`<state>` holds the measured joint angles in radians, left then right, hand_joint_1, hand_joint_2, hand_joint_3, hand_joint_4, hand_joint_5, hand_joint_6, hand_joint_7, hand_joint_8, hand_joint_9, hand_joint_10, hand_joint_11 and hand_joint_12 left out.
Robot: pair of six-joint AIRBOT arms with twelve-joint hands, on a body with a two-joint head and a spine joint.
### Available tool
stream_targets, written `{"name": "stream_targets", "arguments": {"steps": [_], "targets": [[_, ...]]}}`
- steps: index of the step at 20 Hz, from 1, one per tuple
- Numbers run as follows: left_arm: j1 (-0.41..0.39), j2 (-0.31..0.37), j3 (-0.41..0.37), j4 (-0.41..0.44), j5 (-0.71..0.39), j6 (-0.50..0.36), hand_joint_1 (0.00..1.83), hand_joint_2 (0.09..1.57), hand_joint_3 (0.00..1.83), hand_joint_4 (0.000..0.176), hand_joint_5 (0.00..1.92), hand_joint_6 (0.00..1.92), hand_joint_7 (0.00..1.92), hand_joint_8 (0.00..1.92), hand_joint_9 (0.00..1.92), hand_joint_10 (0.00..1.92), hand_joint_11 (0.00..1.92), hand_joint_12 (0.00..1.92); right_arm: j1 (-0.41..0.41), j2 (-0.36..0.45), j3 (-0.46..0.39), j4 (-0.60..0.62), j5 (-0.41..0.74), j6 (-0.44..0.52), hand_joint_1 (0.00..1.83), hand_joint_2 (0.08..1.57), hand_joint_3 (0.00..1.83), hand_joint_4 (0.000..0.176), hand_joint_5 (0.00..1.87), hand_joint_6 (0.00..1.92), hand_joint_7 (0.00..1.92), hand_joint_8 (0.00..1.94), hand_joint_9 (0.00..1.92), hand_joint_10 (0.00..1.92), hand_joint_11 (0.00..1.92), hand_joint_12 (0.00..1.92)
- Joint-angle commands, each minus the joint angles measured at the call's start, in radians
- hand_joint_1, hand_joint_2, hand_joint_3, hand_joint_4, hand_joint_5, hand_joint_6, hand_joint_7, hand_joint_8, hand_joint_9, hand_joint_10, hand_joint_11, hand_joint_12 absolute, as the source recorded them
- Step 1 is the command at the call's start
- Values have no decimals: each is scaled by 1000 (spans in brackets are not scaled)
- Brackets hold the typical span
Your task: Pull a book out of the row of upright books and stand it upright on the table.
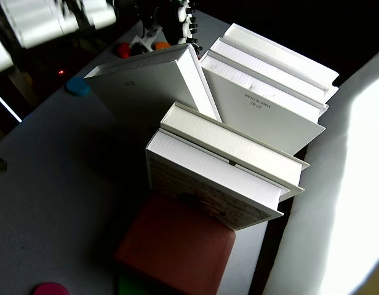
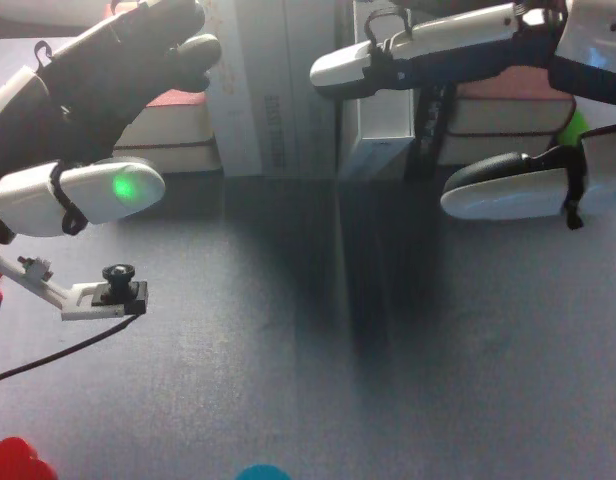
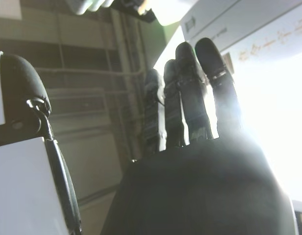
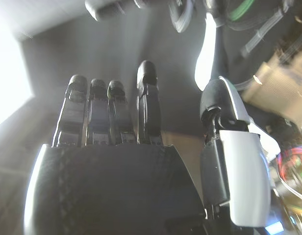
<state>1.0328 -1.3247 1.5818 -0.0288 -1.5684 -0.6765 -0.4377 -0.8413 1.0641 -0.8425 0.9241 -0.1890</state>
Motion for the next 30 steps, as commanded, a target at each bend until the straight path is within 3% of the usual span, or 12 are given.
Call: {"name": "stream_targets", "arguments": {"steps": [1,5,7,8,10,13,15,24,25,26,28,30], "targets": [[-4,-5,2,-32,-112,-10,988,819,0,0,415,14,295,0,380,0,0,1187,23,-5,13,69,54,6,508,1218,4,47,429,4,0,0,0,0,0,0],[-5,-6,3,-31,-112,-10,979,798,0,43,437,4,306,1,396,2,0,1280,123,-86,114,-93,-89,134,222,1211,1,74,474,14,0,0,0,0,0,0],[-5,-5,3,-32,-112,-10,1014,778,0,56,443,4,321,4,390,0,0,1232,163,-91,154,-202,-142,223,505,1220,1,47,429,4,0,0,0,0,0,0],[-5,-4,2,-31,-112,-10,1012,786,0,38,447,4,336,6,384,0,0,1182,195,-93,175,-275,-169,280,956,916,0,150,85,0,0,0,0,0,0,0],[-6,-2,-1,-31,-112,-10,1033,775,0,29,448,2,343,3,389,2,0,1100,261,-103,184,-415,-218,351,1117,806,0,175,2,0,0,0,0,0,0,0],[-6,-2,-2,-31,-113,-10,1057,768,0,35,446,1,334,0,366,0,0,1042,324,-110,183,-585,-241,453,1117,776,0,176,0,0,0,0,0,0,0,0],[-5,-2,-2,-31,-113,-10,1071,790,5,8,434,2,371,7,403,11,0,1103,362,-116,182,-706,-246,526,1150,763,0,176,0,0,0,0,0,0,1,0],[-5,-2,-4,-30,-114,-10,1051,780,0,28,461,2,345,1,395,5,0,1113,430,-152,173,-925,-243,635,1157,765,0,176,0,0,0,0,0,0,51,26],[-5,-3,-4,-28,-113,-10,1051,775,0,41,481,8,351,2,411,9,0,1159,430,-159,175,-945,-243,642,1167,737,41,176,0,0,0,0,0,0,9,348],[-7,-2,-4,-25,-112,-10,1068,753,0,37,488,9,353,2,414,9,0,1164,429,-170,179,-961,-243,649,1238,731,6,176,0,0,0,0,0,0,1,69],[-9,-1,-4,-25,-112,-10,1093,753,0,49,504,10,349,2,426,10,0,1155,424,-186,189,-981,-243,659,1244,723,0,176,0,0,0,0,0,0,0,0],[-14,0,-4,-20,-110,-10,1104,746,0,22,527,11,353,1,441,10,0,1248,410,-201,204,-1000,-250,664,1206,737,1,155,0,0,0,0,0,0,65,33]]}}
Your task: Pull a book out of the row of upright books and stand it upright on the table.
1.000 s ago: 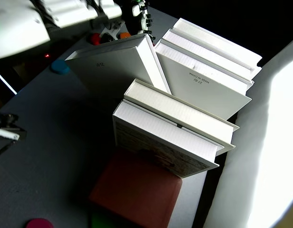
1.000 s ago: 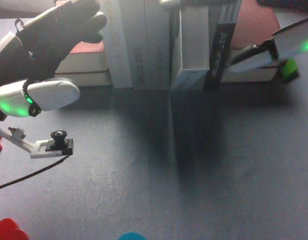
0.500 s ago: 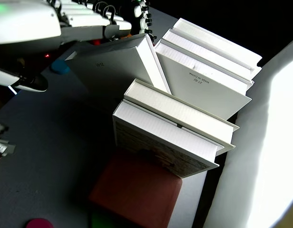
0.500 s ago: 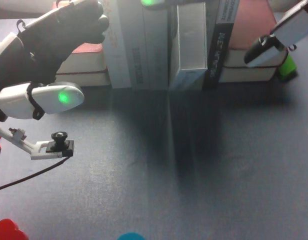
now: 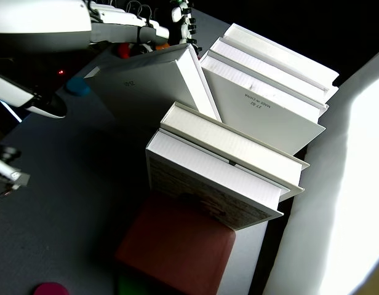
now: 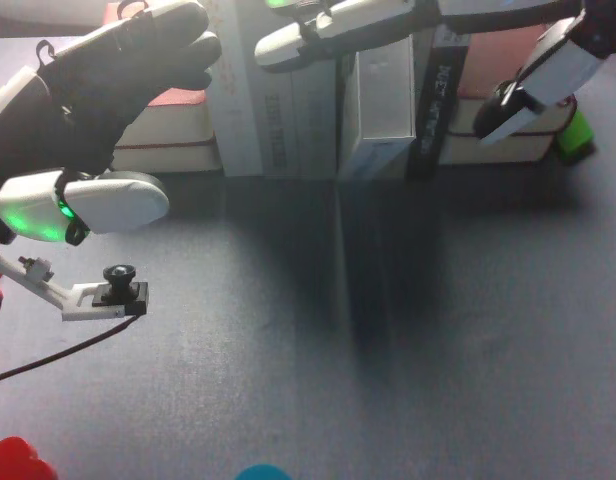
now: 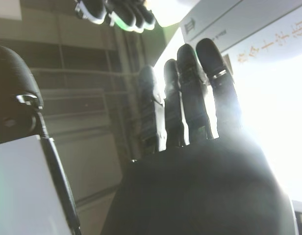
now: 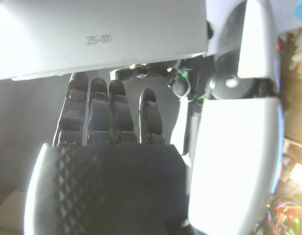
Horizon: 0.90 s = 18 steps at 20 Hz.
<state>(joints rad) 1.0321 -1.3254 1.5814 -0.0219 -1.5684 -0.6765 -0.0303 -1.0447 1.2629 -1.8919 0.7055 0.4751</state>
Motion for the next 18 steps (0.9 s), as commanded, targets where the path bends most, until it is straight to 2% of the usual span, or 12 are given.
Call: {"name": "stream_targets", "arguments": {"steps": [1,5,6,7,8,9,10,12,14,15,16,18], "targets": [[-14,1,-4,-27,-110,-10,1107,744,0,12,548,18,350,0,460,16,13,1263,-3,-2,12,49,-34,3,1222,732,0,152,29,12,0,0,0,0,73,42],[-19,2,-5,-22,-110,-10,1093,746,0,9,642,28,394,4,516,16,33,1200,-17,-28,43,6,-42,45,1236,800,9,125,199,16,35,2,36,13,0,878],[-21,1,-5,-20,-109,-10,1094,755,1,0,659,24,410,3,524,11,45,1158,-17,-30,45,-5,-45,52,1241,834,13,75,336,57,153,28,172,72,0,1222],[-22,-1,-4,-19,-109,-10,1092,764,4,0,670,25,432,9,537,14,53,1150,-21,-36,51,-14,-46,60,1239,894,30,0,436,86,257,49,377,180,54,1547],[-22,-2,-3,-19,-109,-10,1093,754,0,0,681,27,459,17,538,13,60,1148,-23,-45,61,-19,-46,78,1643,1058,16,0,726,219,543,149,682,980,561,1668],[-22,-2,-3,-19,-108,-10,1099,753,0,0,703,27,533,17,570,16,143,1063,-23,-54,71,-21,-44,94,1501,1202,39,0,562,1187,602,1077,734,1298,550,1822],[-24,-2,-4,-17,-109,-10,1104,765,2,0,711,21,578,11,594,15,205,956,-23,-66,85,-16,-37,106,1375,1226,10,0,566,1349,729,1230,821,1424,661,1565],[-28,-1,-4,-14,-109,-10,1074,793,3,0,721,15,637,10,636,17,266,907,-23,-74,95,8,-32,106,1344,1221,3,0,681,1331,784,1203,758,1552,514,1594],[-28,-1,-4,-13,-109,-10,1069,786,0,0,718,13,642,8,629,11,258,894,-23,-75,93,29,-24,99,1466,1217,3,0,695,1315,778,1208,791,1431,466,1844],[-28,-1,-4,-13,-109,-10,1081,786,0,0,718,12,648,10,640,15,266,897,-22,-75,91,35,-21,98,1461,1261,3,0,574,1450,681,1267,706,1444,436,1906],[-28,-2,-4,-13,-109,-10,1078,785,0,0,715,11,650,10,639,14,268,898,-22,-75,89,39,-17,97,1368,1237,0,0,596,1409,755,1265,786,1469,507,1669],[-28,-2,-4,-13,-110,-10,1087,783,0,0,713,6,663,3,661,12,292,873,-23,-73,86,59,-11,90,1473,1214,0,0,660,1313,786,1202,825,1383,504,1841]]}}
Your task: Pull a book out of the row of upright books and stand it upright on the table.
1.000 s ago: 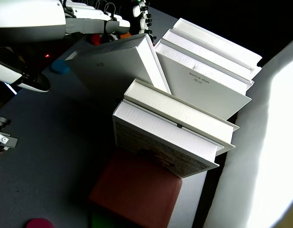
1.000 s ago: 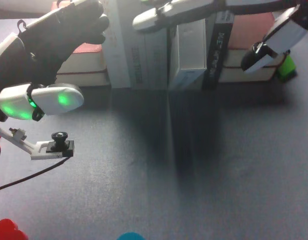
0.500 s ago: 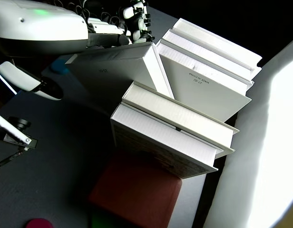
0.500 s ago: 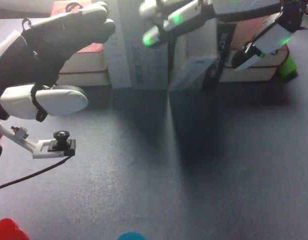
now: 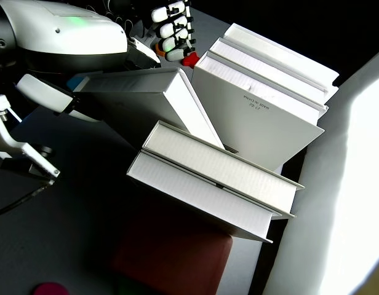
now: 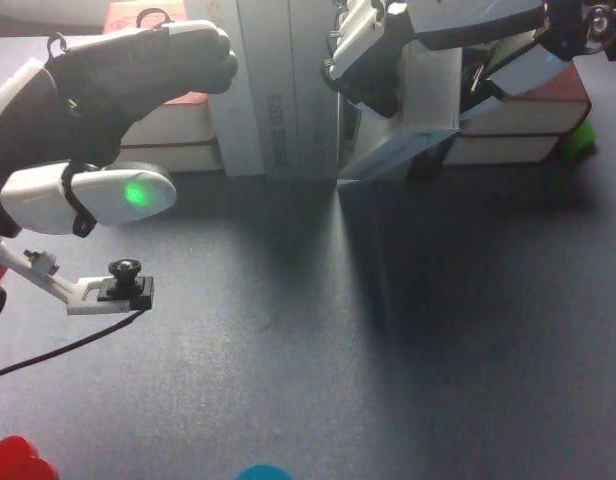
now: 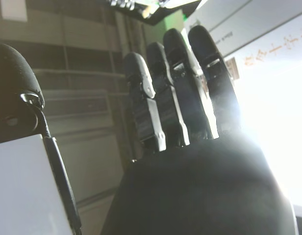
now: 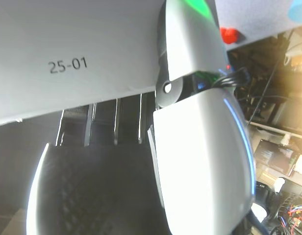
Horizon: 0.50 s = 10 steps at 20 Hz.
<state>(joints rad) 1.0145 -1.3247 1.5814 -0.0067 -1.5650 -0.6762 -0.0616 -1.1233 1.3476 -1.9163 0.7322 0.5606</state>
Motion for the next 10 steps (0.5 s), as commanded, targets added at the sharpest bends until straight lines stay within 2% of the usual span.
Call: {"name": "stream_targets", "arguments": {"steps": [1,2,4,5,6,7,8,9,10], "targets": [[-11,-2,-5,-29,-114,-11,1080,787,0,0,709,4,662,3,660,11,294,875,9,6,1,94,-31,4,1474,1217,2,0,656,1335,775,1204,807,1383,510,1865],[-10,-1,-6,-29,-114,-11,1074,797,1,0,704,1,658,1,660,7,280,896,9,8,0,117,-20,2,1381,1197,0,0,689,1326,838,1123,833,1413,431,1704],[-10,-1,-8,-29,-114,-11,1074,795,0,0,701,0,649,0,655,2,256,959,4,21,-7,171,12,-2,1356,1193,0,0,649,1321,850,1098,891,1384,602,1562],[-10,-1,-8,-29,-114,-11,1077,792,0,0,698,0,646,0,666,7,263,975,0,34,-14,206,39,-2,1371,1164,0,0,771,983,884,1155,961,1403,773,1623],[-10,0,-9,-29,-114,-11,1070,793,0,0,694,0,650,2,673,9,276,982,-4,47,-26,245,65,-2,1353,1209,0,0,751,990,757,1371,826,1526,774,1657],[-9,2,-12,-29,-114,-11,1061,790,0,0,690,0,648,1,666,6,269,978,-10,63,-40,288,102,-2,1344,1222,0,0,795,981,703,1458,749,1582,718,1705],[-7,5,-15,-30,-114,-11,1051,791,0,0,691,0,652,3,670,8,270,977,-14,85,-63,331,145,-2,528,1266,7,0,642,485,696,642,675,841,439,1405],[-5,6,-17,-32,-115,-11,1042,789,0,0,689,0,656,4,679,11,264,976,-14,103,-82,349,162,-2,995,1290,3,0,599,1300,730,1259,673,666,399,1494],[-2,6,-18,-34,-117,-11,1058,779,0,0,685,0,660,5,687,14,264,978,-13,125,-103,377,179,-4,1114,1303,2,0,735,1444,558,1400,663,631,367,1541]]}}
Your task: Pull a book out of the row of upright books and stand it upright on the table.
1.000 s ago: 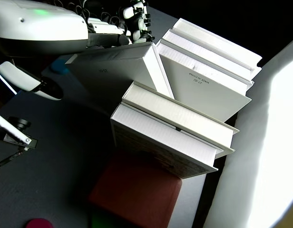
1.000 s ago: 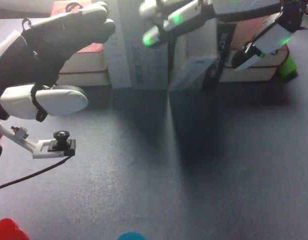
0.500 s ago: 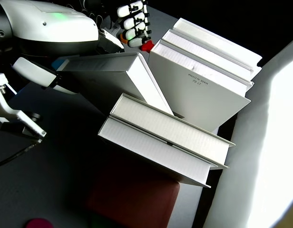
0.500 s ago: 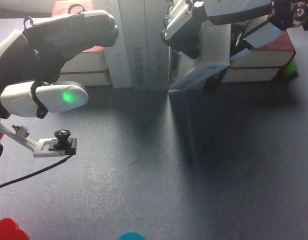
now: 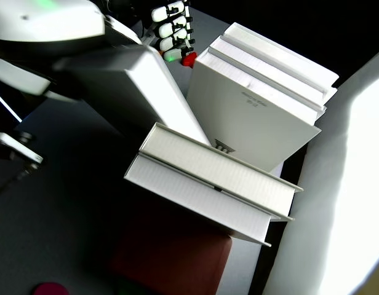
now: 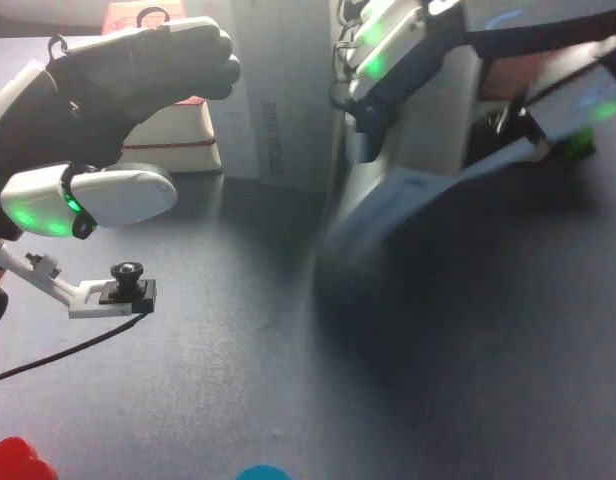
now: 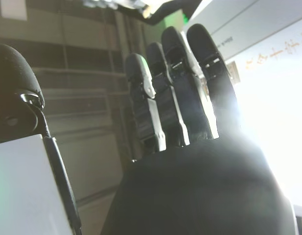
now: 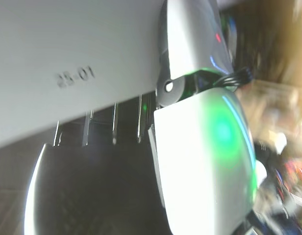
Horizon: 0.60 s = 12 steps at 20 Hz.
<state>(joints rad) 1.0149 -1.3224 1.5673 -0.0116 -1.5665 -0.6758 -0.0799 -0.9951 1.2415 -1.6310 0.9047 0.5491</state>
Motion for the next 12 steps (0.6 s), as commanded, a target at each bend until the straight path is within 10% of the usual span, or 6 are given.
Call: {"name": "stream_targets", "arguments": {"steps": [1,12], "targets": [[-1,4,-4,-31,-116,-11,1076,778,0,0,680,0,658,4,692,16,272,981,5,9,-5,115,20,3,1138,1306,2,0,763,1472,523,1429,660,624,361,1552],[8,5,-6,-38,-114,-11,1093,755,1,0,688,0,695,4,733,19,257,1157,-59,14,11,329,48,-131,1144,1307,0,0,770,1478,515,1435,658,625,355,1561]]}}
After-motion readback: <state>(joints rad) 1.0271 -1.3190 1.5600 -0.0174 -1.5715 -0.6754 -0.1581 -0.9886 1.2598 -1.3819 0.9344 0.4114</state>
